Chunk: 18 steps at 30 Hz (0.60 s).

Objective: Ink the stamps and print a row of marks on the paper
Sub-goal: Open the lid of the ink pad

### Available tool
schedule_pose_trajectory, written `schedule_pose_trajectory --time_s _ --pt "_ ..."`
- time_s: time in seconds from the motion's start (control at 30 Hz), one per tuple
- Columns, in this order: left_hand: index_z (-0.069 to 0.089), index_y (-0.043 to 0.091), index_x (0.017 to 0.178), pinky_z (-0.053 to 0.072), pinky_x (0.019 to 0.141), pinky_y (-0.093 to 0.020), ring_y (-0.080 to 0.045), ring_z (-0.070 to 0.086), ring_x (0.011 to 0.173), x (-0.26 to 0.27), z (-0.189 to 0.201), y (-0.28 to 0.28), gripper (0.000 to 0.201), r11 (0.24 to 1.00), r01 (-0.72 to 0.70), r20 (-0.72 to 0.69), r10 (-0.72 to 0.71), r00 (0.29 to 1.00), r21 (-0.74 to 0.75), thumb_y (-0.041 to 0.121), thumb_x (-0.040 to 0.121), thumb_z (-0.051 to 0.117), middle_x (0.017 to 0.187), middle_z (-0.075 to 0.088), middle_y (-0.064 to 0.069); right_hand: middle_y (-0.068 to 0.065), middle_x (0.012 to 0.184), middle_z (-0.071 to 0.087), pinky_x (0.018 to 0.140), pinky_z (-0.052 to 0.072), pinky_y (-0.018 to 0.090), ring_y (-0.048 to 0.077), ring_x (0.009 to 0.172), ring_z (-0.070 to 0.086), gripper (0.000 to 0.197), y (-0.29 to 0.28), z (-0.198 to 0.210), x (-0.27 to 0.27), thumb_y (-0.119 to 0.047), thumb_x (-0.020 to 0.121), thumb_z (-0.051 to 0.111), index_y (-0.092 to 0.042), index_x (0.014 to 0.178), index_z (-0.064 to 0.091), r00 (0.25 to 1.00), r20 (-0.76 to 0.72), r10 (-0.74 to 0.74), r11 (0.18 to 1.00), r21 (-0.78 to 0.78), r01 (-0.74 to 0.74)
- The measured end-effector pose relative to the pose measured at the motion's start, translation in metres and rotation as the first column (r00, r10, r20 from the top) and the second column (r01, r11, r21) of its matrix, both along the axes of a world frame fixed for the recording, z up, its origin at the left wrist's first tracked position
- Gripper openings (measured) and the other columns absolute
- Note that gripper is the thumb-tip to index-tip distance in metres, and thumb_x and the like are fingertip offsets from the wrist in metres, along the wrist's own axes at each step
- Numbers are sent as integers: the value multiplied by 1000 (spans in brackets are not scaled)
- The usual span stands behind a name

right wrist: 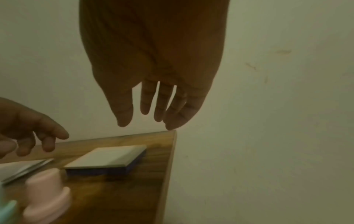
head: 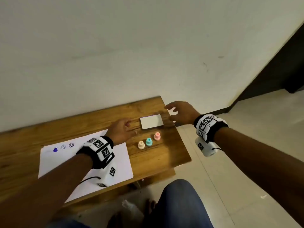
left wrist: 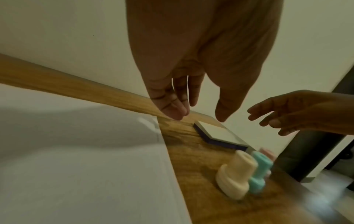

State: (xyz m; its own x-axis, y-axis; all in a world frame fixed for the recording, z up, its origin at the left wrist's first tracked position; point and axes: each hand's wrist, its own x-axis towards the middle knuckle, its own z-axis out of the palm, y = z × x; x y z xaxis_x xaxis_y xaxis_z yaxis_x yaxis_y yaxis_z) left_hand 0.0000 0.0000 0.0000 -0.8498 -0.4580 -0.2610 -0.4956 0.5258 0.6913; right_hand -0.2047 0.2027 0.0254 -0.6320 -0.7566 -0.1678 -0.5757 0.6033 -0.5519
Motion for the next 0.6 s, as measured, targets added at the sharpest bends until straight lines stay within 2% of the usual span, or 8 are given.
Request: schedule_pose_trajectory --time_s 0.1,0.2,0.27,0.33,0.4,0.47,0.6 --pt "47 17 140 46 89 -29 -17 59 101 -28 -11 -13 79 1000 27 79 -27 997 3 31 72 83 118 58 0 1 137 57 91 40 25 20 120 55 59 -9 -10 -13 -28 80 80 -23 134 58 994 13 112 991 76 -113" --pt "38 20 146 49 90 -32 -19 57 98 -43 -26 -20 98 995 100 152 -99 983 0 36 64 88 121 53 0 3 143 51 104 37 30 22 130 47 74 -23 -23 -14 -37 76 82 -22 142 51 969 1 246 956 165 -242" --pt "37 20 146 50 93 -36 -18 55 102 -47 -35 -21 102 989 146 144 -141 980 -24 35 61 90 121 48 0 4 143 50 100 34 27 23 129 45 80 -32 -33 -17 -43 76 81 -24 145 47 943 -12 332 924 207 -323" --pt "40 20 145 49 98 -38 -16 52 113 -50 -40 -20 101 984 176 120 -172 978 -22 34 60 91 123 45 2 3 141 50 96 34 26 23 126 44 83 -34 -41 -17 -45 74 82 -26 146 46 929 -14 370 910 207 -359" --pt "46 22 140 49 97 -39 -14 51 115 -54 -43 -19 93 981 190 99 -185 978 -45 36 59 90 121 45 3 3 141 50 100 37 30 23 125 43 84 -34 -49 -18 -43 73 83 -25 146 45 927 -28 375 911 198 -362" --pt "50 25 134 49 94 -37 -13 52 113 -56 -44 -16 85 981 177 92 -170 981 -79 37 60 90 118 45 4 3 141 51 101 40 34 24 124 45 81 -33 -53 -18 -41 74 83 -25 145 47 926 -62 373 916 186 -356" --pt "51 27 130 45 82 -29 -10 50 108 -58 -44 -14 79 982 160 86 -152 985 -103 37 60 89 117 45 6 3 139 54 95 39 31 24 123 48 76 -35 -54 -21 -43 75 82 -26 142 51 922 -82 379 918 159 -363"
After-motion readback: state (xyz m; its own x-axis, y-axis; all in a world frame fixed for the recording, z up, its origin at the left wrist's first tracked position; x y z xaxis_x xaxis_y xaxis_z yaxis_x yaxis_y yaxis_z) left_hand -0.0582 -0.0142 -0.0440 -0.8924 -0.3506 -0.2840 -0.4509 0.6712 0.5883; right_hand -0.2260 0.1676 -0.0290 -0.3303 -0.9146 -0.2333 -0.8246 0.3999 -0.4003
